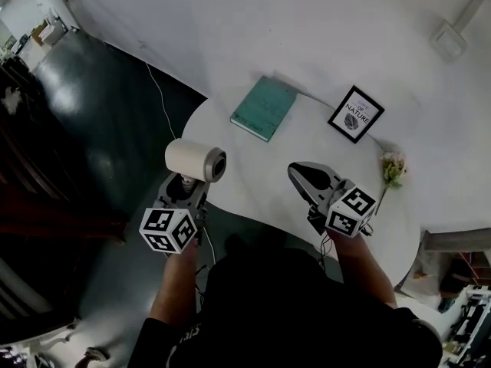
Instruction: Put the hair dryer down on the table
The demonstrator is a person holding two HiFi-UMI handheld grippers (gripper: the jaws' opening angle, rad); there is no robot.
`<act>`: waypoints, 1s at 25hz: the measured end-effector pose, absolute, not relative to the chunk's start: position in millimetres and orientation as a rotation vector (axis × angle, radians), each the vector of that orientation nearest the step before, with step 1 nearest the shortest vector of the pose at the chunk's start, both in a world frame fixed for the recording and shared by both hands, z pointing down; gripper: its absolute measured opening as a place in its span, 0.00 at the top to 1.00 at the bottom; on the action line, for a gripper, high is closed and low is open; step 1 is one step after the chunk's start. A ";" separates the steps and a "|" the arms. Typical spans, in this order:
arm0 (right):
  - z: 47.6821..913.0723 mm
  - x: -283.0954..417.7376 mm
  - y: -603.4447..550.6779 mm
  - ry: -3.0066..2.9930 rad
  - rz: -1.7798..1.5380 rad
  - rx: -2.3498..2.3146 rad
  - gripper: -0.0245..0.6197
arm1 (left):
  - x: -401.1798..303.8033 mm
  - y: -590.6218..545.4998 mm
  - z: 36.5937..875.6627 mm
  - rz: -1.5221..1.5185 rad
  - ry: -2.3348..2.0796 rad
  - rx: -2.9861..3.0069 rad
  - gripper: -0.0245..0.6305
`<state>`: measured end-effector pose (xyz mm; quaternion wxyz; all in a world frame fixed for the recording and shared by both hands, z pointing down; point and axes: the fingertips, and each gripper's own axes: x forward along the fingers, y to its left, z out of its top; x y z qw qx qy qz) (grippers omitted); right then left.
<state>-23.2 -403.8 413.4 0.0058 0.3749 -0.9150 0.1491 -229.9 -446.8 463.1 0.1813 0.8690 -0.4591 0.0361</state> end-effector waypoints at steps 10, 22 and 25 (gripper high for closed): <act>438.2 82.6 -401.3 -2.822 0.561 1.291 0.94 | -115.7 -467.2 491.5 0.228 -1.179 2.450 0.61; 461.0 143.0 -396.3 -2.760 0.626 1.387 0.95 | -18.3 -477.7 552.5 0.436 -1.015 2.441 0.61; 464.1 146.0 -395.3 -2.743 0.647 1.404 0.95 | -3.8 -482.7 573.0 0.499 -0.957 2.437 0.61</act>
